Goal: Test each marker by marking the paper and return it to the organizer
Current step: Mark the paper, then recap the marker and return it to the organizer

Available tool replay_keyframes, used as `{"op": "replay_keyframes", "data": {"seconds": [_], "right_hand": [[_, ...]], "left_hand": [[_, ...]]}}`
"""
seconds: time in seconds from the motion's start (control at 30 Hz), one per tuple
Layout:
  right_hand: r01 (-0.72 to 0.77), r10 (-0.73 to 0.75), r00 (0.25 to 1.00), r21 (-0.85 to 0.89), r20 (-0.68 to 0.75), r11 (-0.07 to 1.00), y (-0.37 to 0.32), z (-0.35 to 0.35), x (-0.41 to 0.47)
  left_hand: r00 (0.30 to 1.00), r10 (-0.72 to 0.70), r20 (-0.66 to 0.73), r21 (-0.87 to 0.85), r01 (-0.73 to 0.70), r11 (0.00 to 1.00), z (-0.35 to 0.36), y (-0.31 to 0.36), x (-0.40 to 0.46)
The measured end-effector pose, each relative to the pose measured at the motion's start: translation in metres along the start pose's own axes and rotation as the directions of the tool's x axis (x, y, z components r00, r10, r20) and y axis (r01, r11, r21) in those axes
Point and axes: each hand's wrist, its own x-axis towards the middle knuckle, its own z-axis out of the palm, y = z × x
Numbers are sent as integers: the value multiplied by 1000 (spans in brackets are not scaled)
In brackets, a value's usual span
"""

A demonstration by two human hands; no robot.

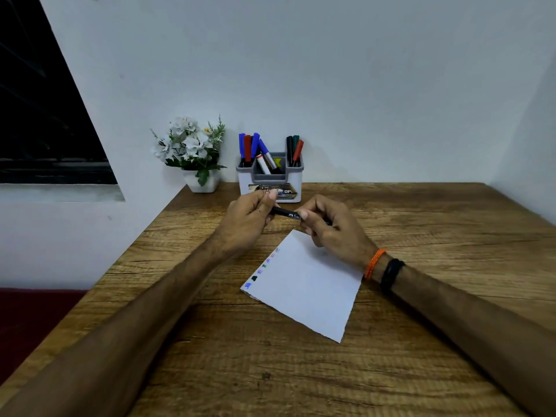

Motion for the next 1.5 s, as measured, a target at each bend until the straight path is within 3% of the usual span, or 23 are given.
{"op": "replay_keyframes", "data": {"seconds": [0.13,0.27,0.5,0.73,0.97,1.03,1.13,1.23,1.37,1.5], "right_hand": [[-23,23,1000,21,12,1000,-8,-2,5],[-92,93,996,80,-10,992,-12,-1,11],[-7,-4,999,-194,-53,981,-21,-5,12],[213,-204,977,-352,62,912,-35,-7,14],[257,-248,966,-390,74,884,-35,-6,15],[239,-238,970,-391,51,889,-35,-7,16],[201,-212,977,-394,17,897,-36,-10,19],[162,-182,983,-406,-10,899,-37,-12,30],[143,-170,985,-395,-35,908,-41,-10,60],[159,-218,971,-423,-95,892,-43,-4,95]], "left_hand": [[998,13,59,-140,-4,990,-11,5,6],[999,42,26,-223,-35,974,-23,9,6],[999,-22,-44,-435,1,901,-18,22,-1],[997,11,-83,-405,-43,913,-9,31,-6],[997,-4,-80,-379,-27,925,-10,28,-5],[997,-31,-66,-310,9,951,-13,23,-3],[997,-9,-80,106,17,994,-16,7,-4],[1000,-30,-2,515,26,857,-18,-14,-1],[991,-110,73,669,34,742,-14,-38,6],[992,-111,66,693,34,720,-11,-48,9]]}}
